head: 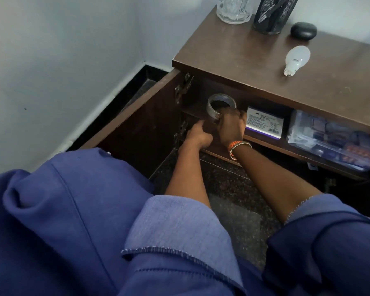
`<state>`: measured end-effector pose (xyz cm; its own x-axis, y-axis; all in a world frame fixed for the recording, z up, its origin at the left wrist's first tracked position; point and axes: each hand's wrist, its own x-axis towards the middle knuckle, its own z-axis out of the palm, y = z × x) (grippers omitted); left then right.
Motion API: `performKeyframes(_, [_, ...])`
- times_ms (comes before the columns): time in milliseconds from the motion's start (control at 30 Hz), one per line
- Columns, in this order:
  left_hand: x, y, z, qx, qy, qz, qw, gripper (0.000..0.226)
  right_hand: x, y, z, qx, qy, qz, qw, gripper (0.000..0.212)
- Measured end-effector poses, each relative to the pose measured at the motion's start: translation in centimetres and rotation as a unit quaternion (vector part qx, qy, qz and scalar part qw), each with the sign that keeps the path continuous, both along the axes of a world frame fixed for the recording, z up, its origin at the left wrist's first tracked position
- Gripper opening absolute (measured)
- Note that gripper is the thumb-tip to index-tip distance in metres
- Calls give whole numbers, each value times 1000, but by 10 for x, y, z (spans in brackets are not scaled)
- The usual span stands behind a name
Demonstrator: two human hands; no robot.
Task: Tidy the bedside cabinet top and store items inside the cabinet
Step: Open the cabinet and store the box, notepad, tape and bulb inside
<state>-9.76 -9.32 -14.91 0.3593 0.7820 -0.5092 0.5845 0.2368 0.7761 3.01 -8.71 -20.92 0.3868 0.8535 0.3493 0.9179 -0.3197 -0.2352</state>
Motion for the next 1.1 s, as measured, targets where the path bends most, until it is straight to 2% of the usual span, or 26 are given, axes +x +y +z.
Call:
performKeyframes(200, [-1,3,0,26,-2,4,1000,57,6,-7,-5,11,13,-1,1000,29])
performKeyframes(433, [-2,3,1,39,2,21,999,59,9,-14,2,8,33,27,999,32])
performKeyframes(567, [-2,5,8,125,-52,90,987,46,-2,-39,23,87,12,71,994,36])
performKeyframes(767, [3,2,35,256,-96,192,943,33,-5,-67,89,244,-9,122,962,27])
performKeyframes(867, [10,-1,55,327,-102,186,921,27,8,-69,128,294,-6,103,950,26])
performKeyframes(967, [19,-4,77,389,-105,147,903,26,31,-61,154,279,36,27,959,29])
performKeyframes(1100, [26,-10,91,476,-61,67,875,34,60,-44,167,242,97,-76,963,38])
